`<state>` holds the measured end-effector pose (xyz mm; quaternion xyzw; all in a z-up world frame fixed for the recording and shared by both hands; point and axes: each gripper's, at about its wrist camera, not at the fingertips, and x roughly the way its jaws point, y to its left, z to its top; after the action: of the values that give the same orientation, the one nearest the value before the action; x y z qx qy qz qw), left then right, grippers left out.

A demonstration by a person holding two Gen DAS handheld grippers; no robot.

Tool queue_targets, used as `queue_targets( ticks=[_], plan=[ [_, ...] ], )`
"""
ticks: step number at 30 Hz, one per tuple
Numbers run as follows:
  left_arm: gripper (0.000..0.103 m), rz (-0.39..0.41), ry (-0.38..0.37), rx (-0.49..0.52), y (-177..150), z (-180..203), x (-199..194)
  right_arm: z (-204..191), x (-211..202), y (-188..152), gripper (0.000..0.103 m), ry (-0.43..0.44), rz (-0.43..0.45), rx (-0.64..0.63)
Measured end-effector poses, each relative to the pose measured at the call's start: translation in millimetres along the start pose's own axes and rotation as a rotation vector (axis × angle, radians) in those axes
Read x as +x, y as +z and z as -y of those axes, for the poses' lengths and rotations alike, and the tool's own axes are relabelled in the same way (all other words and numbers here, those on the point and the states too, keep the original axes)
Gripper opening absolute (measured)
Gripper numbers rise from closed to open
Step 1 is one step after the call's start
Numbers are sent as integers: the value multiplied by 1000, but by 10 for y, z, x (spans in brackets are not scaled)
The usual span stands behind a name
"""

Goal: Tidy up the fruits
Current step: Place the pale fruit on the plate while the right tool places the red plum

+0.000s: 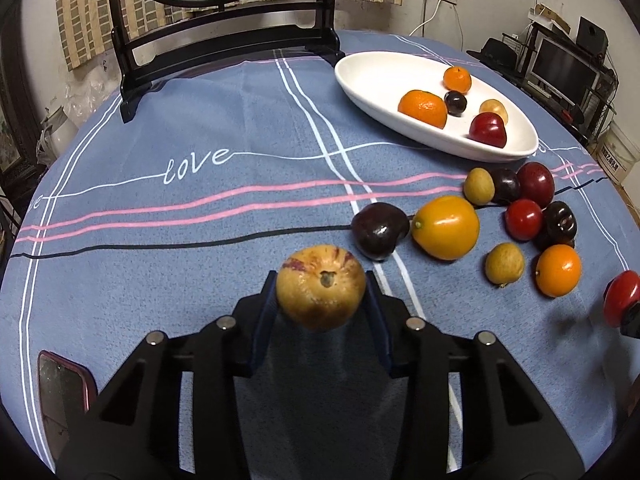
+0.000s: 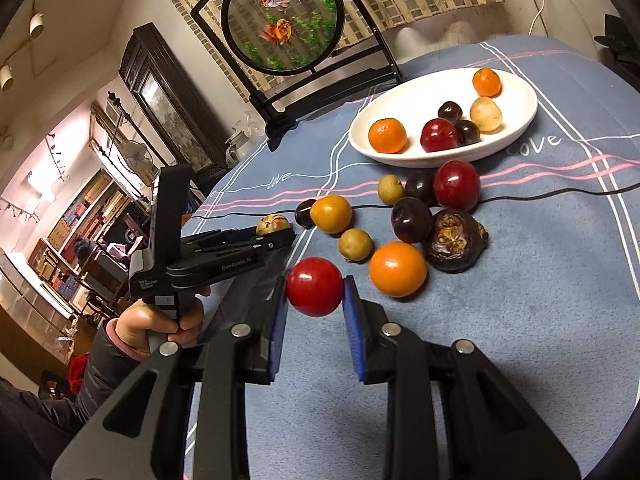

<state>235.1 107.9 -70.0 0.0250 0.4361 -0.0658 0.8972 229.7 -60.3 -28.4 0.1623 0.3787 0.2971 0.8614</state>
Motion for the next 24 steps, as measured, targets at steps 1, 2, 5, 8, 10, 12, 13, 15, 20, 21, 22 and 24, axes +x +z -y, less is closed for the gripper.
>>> queue_targets(
  ticks=[1,2,5,8,10,12,13,15,20,21,22,24],
  plan=[
    [41,0,-2,-3,0,-3,-1,-1,-2,1,28,-5,3,-2],
    [41,0,-6,-8,1,-6,-2,-5,-4,2,28,-10,6,-5],
    [41,6,-18,-23,12,-24,-30,-18,-16,1,28,-16,14,-16],
    [41,35,-31,-30,33,-9,-132,23,-40,38,28,19,16,9],
    [41,65,-51,-36,63,32,-236,34,-100,127,28,-1,37,-10],
    [41,91,-72,-32,111,91,-323,71,-195,294,28,-38,78,-34],
    [41,107,-89,-29,161,137,-366,114,-220,386,28,-55,94,-42],
    [41,127,-122,-26,273,224,-412,203,-231,583,28,-106,124,-51],
    [41,155,-173,-6,708,502,-350,579,-4,1051,28,-227,172,-24],
    [41,151,-181,-5,802,549,-300,645,43,1094,28,-238,175,-14],
    [41,143,-185,-5,902,600,-233,726,124,1156,28,-270,176,-13],
    [41,132,-178,7,1076,720,-79,845,228,1224,28,-294,164,-5]
  ],
)
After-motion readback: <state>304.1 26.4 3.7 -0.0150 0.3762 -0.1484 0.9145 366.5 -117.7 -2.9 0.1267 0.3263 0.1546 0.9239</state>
